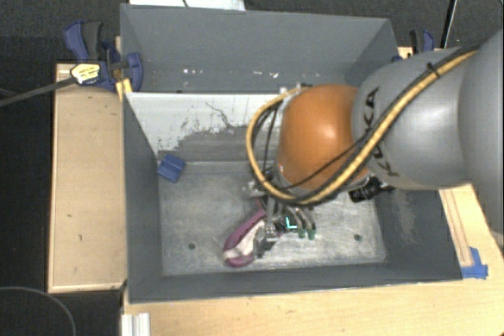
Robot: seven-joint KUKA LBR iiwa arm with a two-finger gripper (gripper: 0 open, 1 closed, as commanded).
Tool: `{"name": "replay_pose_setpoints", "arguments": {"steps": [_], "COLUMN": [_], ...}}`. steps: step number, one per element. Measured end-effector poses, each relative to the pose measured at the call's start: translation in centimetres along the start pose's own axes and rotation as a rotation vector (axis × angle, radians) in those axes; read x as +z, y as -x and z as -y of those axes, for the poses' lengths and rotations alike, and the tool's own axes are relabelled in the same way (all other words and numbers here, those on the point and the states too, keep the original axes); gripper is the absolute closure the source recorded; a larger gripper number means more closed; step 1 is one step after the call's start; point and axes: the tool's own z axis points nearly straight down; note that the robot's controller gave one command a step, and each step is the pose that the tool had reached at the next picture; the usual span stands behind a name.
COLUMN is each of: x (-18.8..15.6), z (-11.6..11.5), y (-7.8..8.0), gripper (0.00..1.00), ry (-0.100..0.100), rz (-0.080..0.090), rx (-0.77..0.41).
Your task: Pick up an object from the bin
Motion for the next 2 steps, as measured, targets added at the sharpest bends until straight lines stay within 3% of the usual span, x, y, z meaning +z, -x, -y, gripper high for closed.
{"name": "replay_pose_setpoints", "arguments": {"steps": [1, 2], "x": [7.49, 7.22], "z": [1.40, 1.22], "y": [-0.16, 0.04], "gripper": [0.00, 1.00], "ry": [0.001, 0.004], "rz": [0.012, 0.020], "rx": [-0.064, -0.060]}}
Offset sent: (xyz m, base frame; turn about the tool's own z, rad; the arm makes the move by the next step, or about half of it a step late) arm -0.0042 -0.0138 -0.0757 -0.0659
